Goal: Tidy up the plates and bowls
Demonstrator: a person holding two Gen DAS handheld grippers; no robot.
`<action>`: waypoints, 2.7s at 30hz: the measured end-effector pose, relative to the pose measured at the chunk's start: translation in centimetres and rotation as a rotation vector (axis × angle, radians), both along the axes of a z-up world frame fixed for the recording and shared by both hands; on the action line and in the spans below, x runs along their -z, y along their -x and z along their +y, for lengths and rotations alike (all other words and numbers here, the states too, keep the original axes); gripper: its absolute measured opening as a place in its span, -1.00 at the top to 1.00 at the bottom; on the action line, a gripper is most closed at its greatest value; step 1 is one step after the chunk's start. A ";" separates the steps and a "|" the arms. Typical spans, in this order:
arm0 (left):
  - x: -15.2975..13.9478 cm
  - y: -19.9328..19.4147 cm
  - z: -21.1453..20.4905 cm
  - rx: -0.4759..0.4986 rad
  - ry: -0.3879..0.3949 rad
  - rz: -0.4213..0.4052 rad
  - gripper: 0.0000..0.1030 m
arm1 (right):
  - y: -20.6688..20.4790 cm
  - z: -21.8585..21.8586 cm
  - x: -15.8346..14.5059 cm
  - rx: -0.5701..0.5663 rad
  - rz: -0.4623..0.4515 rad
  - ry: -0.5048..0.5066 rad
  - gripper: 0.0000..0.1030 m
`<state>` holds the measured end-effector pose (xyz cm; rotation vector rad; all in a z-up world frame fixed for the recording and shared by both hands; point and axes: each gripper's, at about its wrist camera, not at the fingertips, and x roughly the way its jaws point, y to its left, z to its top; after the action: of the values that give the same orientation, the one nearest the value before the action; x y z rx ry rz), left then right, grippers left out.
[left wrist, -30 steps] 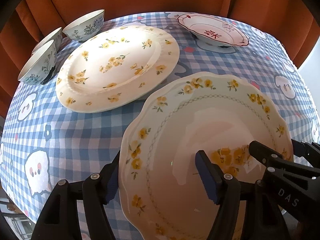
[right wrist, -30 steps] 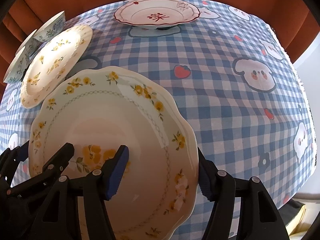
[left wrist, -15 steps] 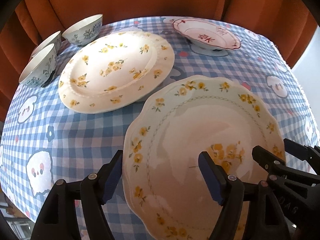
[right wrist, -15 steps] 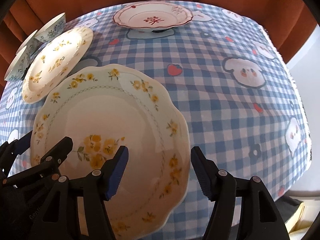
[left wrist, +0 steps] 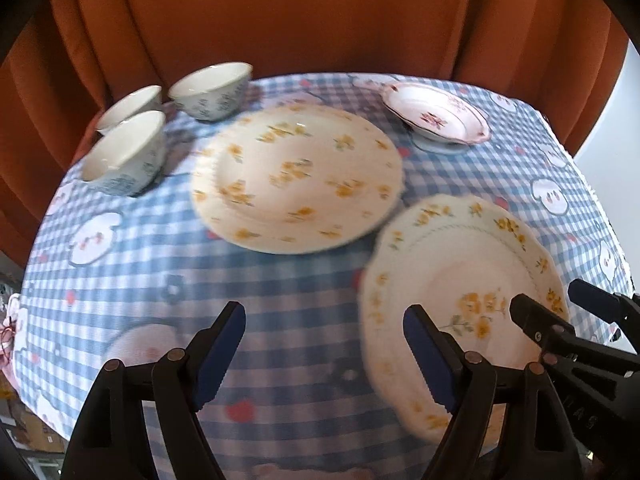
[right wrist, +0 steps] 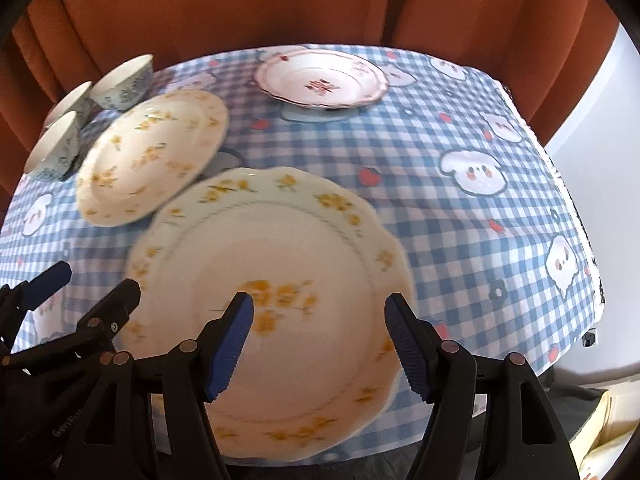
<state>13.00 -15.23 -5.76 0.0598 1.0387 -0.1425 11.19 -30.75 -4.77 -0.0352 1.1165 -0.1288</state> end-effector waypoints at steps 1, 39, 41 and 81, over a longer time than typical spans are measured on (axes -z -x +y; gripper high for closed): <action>-0.2 0.2 0.7 -0.004 -0.005 -0.007 -0.60 | 0.1 0.8 -0.2 -0.004 -0.005 -0.001 -0.39; 1.6 -15.7 9.3 -0.200 0.030 0.032 -0.60 | -17.1 7.4 -0.4 -0.064 -0.100 -0.099 -0.66; 2.1 -16.1 8.9 -0.208 0.029 0.040 -0.60 | -18.2 7.0 0.4 -0.059 -0.086 -0.108 -0.63; 5.8 -13.6 10.8 -0.168 -0.081 0.140 -0.36 | -17.6 11.2 7.3 -0.213 0.143 -0.145 -0.22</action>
<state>26.56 -4.38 -11.51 0.0365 1.1838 0.0486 28.75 -19.52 -12.07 -0.0343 1.2548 0.1476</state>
